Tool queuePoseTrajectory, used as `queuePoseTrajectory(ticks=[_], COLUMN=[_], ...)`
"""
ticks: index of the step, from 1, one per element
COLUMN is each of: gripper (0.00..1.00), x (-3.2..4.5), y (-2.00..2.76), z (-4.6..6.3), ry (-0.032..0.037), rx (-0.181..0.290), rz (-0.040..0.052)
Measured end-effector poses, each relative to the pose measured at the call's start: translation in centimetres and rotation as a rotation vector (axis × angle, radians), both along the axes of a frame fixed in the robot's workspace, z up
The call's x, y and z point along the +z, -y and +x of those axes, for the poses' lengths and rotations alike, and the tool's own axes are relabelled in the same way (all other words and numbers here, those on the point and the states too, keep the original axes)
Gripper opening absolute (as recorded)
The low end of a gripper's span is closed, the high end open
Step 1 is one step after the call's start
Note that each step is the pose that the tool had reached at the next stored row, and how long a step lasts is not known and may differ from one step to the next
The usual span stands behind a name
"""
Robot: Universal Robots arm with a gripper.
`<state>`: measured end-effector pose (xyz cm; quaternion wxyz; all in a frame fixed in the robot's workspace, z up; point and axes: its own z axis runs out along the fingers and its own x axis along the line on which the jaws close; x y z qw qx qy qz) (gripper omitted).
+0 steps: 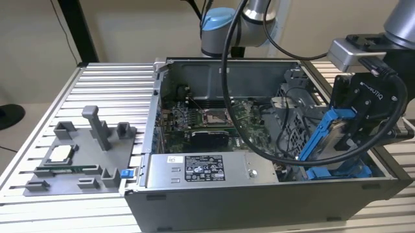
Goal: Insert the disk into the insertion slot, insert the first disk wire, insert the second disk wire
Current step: 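Insert the disk into the insertion slot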
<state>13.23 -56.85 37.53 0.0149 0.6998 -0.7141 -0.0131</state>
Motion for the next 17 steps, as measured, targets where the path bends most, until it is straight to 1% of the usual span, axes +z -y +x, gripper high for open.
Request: queuePoseTrajectory(ticks=[5,6,10,12,14,17], gripper=[0.00,1.00,1.00,1.00,1.00,1.00], x=[0.00,0.00,0.00,0.19,0.77,1.99], y=[0.00,0.00,0.00,0.00,0.00,0.00], z=[0.0,0.0,0.0,0.0,0.0,0.0], ry=[-0.0001,-0.0001,0.0000,-0.0008,-0.0013,-0.0014], rx=[0.000,0.000,0.001,0.001,0.001,0.001], rz=[0.0001,0.0000,0.0000,0.0004,0.0015,0.0031])
